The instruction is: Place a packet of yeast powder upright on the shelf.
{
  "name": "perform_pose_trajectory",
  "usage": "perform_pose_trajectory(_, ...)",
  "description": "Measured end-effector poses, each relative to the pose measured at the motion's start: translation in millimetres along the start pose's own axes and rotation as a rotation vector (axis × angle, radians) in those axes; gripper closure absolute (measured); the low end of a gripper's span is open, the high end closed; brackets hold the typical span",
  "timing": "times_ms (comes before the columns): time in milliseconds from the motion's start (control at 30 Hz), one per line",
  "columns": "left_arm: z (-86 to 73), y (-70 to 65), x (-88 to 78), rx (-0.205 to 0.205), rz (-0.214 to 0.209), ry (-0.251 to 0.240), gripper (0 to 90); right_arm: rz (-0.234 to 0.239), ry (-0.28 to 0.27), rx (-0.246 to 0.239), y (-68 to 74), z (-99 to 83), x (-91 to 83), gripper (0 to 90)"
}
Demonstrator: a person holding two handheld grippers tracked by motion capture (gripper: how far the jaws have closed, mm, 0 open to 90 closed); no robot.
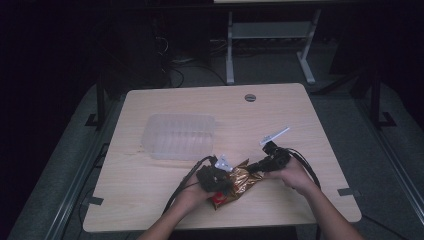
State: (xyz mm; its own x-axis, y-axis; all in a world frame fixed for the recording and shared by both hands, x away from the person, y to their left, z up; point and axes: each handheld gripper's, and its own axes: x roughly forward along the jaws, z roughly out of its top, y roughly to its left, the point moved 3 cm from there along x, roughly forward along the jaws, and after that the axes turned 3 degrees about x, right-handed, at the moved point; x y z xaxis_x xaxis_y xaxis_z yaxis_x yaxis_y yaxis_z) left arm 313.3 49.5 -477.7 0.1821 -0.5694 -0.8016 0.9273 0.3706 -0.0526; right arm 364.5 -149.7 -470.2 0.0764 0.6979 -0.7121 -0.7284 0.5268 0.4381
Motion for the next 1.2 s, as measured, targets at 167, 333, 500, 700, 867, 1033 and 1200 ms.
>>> perform_pose_trajectory(167, -0.3, 0.0, -0.1, -0.025, -0.007, -0.027, 90.0, -0.003, -0.001, -0.008, 1.8, 0.0, -0.8, 90.0)
perform_pose_trajectory(333, -0.4, 0.9, -5.7, -0.039, -0.026, -0.052, 87.4, -0.006, -0.012, -0.019, 3.6, 0.5, -5.1, 90.0)
perform_pose_trajectory(500, -2.1, 0.9, -19.1, -0.032, -0.023, -0.062, 87.6, 0.016, -0.041, -0.023, 7.8, 2.7, -12.6, 90.0)
perform_pose_trajectory(700, -12.2, 7.9, -41.8, -0.030, 0.006, -0.062, 89.5, 0.040, -0.089, -0.027, 10.0, 3.6, -26.3, 90.0)
perform_pose_trajectory(867, -19.5, 16.1, -46.3, -0.061, 0.028, -0.051, 89.7, 0.055, -0.130, -0.026, 12.0, 5.0, -38.8, 90.0)
perform_pose_trajectory(1033, -19.2, 19.9, -42.1, -0.056, 0.033, -0.038, 89.7, 0.101, -0.188, -0.052, 21.1, 8.6, -54.8, 90.0)
perform_pose_trajectory(1200, -14.8, 15.1, -28.9, -0.055, 0.031, -0.039, 89.7, 0.130, -0.225, -0.056, 25.6, 9.7, -62.2, 90.0)
